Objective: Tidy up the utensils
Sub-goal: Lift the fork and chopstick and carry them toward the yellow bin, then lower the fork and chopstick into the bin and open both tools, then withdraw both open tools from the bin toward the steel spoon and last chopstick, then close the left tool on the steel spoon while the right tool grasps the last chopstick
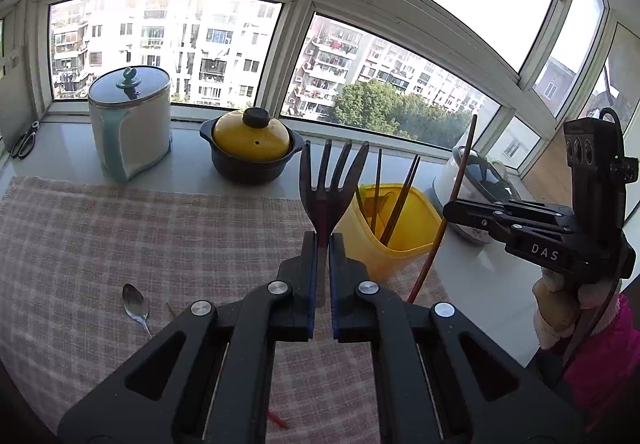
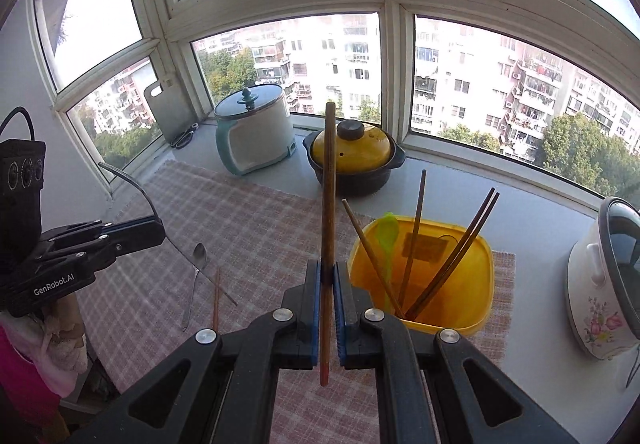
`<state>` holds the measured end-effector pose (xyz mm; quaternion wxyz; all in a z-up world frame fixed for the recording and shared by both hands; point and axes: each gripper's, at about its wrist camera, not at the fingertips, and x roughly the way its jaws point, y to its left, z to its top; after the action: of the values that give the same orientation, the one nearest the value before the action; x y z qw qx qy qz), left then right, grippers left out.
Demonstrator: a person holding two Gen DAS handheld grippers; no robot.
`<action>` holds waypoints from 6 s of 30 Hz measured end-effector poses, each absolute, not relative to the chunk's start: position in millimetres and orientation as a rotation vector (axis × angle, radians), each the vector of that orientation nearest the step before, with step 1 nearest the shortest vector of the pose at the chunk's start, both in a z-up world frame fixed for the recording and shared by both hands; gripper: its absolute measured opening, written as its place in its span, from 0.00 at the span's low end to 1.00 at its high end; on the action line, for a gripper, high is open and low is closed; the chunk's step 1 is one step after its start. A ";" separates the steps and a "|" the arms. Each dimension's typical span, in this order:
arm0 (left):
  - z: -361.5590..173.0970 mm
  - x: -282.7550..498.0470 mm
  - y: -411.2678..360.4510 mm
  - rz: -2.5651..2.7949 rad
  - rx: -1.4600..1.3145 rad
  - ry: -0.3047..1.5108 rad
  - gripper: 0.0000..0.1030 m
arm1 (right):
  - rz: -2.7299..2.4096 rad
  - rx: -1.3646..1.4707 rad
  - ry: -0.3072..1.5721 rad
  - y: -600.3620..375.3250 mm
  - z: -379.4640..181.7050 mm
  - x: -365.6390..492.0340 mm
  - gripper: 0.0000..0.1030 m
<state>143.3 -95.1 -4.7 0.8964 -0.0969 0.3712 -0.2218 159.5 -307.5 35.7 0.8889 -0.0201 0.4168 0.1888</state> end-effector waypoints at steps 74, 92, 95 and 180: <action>-44.9 199.6 -216.6 -0.514 -0.140 0.884 0.25 | 0.216 0.006 0.869 -403.4 6.5 213.6 0.68; -67.3 159.7 -111.6 -0.272 -0.118 0.866 0.25 | 0.283 -0.067 0.863 -352.6 0.1 172.3 0.87; -76.9 151.1 -82.7 -0.212 -0.110 0.882 0.32 | 0.293 -0.059 0.852 -340.2 -2.9 166.6 0.87; -222.2 224.4 19.1 -0.053 -0.103 1.162 0.34 | 0.489 -0.254 1.344 -100.9 -181.2 167.9 0.10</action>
<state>224.4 19.1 -222.2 0.8344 -0.0485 0.5485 -0.0251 167.9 -100.9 -181.2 0.7476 -0.1159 0.6146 0.2234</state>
